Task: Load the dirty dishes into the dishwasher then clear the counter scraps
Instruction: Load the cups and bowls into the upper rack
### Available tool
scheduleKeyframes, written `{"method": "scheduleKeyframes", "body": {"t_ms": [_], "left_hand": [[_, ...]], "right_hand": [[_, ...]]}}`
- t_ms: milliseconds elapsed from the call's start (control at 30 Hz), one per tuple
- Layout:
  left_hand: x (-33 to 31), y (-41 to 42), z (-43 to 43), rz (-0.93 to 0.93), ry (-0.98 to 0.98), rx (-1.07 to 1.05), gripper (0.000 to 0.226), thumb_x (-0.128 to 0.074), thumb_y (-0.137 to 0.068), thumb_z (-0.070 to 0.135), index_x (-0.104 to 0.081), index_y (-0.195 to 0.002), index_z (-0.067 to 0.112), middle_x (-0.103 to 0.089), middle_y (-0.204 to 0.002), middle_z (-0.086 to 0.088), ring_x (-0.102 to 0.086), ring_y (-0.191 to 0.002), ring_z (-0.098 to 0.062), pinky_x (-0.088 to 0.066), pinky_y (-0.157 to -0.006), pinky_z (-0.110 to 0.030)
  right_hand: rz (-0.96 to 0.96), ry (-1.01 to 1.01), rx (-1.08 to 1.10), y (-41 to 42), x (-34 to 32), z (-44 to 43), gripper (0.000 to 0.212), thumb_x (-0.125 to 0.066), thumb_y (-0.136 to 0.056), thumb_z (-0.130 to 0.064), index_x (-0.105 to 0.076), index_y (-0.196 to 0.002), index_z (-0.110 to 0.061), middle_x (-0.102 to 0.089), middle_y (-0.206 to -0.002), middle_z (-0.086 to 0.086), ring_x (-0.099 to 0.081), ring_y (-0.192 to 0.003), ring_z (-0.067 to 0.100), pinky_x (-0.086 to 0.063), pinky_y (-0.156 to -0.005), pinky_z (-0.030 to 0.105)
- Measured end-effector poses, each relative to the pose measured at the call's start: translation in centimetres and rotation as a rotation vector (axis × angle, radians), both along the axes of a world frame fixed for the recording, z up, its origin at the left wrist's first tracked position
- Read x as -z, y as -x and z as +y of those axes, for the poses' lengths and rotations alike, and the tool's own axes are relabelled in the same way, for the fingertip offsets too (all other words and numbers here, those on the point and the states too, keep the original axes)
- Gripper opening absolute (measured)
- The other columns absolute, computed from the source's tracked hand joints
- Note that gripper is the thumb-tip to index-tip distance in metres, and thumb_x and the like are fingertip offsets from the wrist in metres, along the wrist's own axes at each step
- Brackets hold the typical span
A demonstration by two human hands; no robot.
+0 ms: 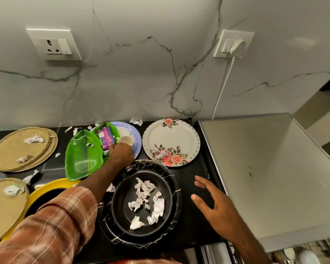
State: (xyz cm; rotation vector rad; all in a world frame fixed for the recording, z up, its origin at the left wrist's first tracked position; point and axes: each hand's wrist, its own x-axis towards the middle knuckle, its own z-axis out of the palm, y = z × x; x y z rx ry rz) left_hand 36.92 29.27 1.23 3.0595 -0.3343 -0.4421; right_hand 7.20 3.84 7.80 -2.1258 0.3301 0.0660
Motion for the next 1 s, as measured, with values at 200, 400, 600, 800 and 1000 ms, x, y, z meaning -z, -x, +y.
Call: {"method": "scheduleKeyframes", "body": {"t_ms": [200, 400, 600, 800, 1000], "left_hand": [[-1.7, 1.6, -1.3, -0.19, 0.214, 0.145, 0.02, -0.063, -0.096, 0.025, -0.078, -0.109, 0.028, -0.076, -0.109, -0.003, -0.066, -0.098, -0.027, -0.046, -0.097, -0.039], [-7.4, 10.4, -8.1, 0.301, 1.102, 0.188, 0.043, -0.071, -0.092, 0.006, -0.071, -0.121, 0.037, -0.075, -0.117, 0.003, -0.07, -0.11, -0.018, -0.052, -0.094, -0.022], [-8.7, 18.1, -16.6, 0.766, 1.317, 0.136, 0.046, -0.065, -0.096, 0.009, -0.057, -0.138, 0.024, -0.073, -0.115, -0.014, -0.071, -0.107, -0.03, -0.06, -0.088, -0.048], [-8.2, 23.3, -22.5, 1.0, 1.177, 0.18, 0.039, -0.062, -0.098, 0.013, -0.06, -0.134, 0.027, -0.075, -0.108, -0.014, -0.072, -0.1, -0.027, -0.061, -0.083, -0.04], [-6.5, 31.4, -31.1, 1.21, 0.928, 0.247, 0.033, -0.065, -0.096, 0.02, -0.066, -0.127, 0.03, -0.075, -0.112, -0.013, -0.073, -0.103, -0.031, -0.06, -0.087, -0.046]], "right_hand": [[-0.001, -0.046, 0.05, 0.3, 0.4, -1.5, 0.049, -0.066, -0.097, -0.045, -0.051, -0.143, -0.047, -0.063, -0.129, -0.032, -0.052, -0.126, -0.014, -0.035, -0.102, 0.008], [-0.088, -0.244, 0.198, 0.8, 0.5, -2.8, 0.045, -0.074, -0.095, -0.021, -0.061, -0.137, -0.03, -0.073, -0.122, -0.014, -0.067, -0.117, 0.001, -0.051, -0.107, 0.026], [-0.207, -0.364, 0.415, 4.8, 0.0, -5.7, 0.063, -0.079, -0.088, -0.028, -0.053, -0.145, -0.031, -0.066, -0.132, -0.016, -0.067, -0.117, 0.008, -0.056, -0.095, 0.023], [-0.203, -0.382, 0.555, 11.8, 0.9, -8.2, 0.056, -0.083, -0.088, -0.025, -0.06, -0.138, -0.035, -0.065, -0.136, -0.01, -0.067, -0.119, 0.014, -0.059, -0.098, 0.038], [-0.201, -0.363, 0.723, 22.3, 1.9, -12.0, 0.064, -0.085, -0.086, -0.018, -0.058, -0.142, -0.033, -0.064, -0.13, -0.019, -0.067, -0.117, 0.013, -0.058, -0.097, 0.034]]}}
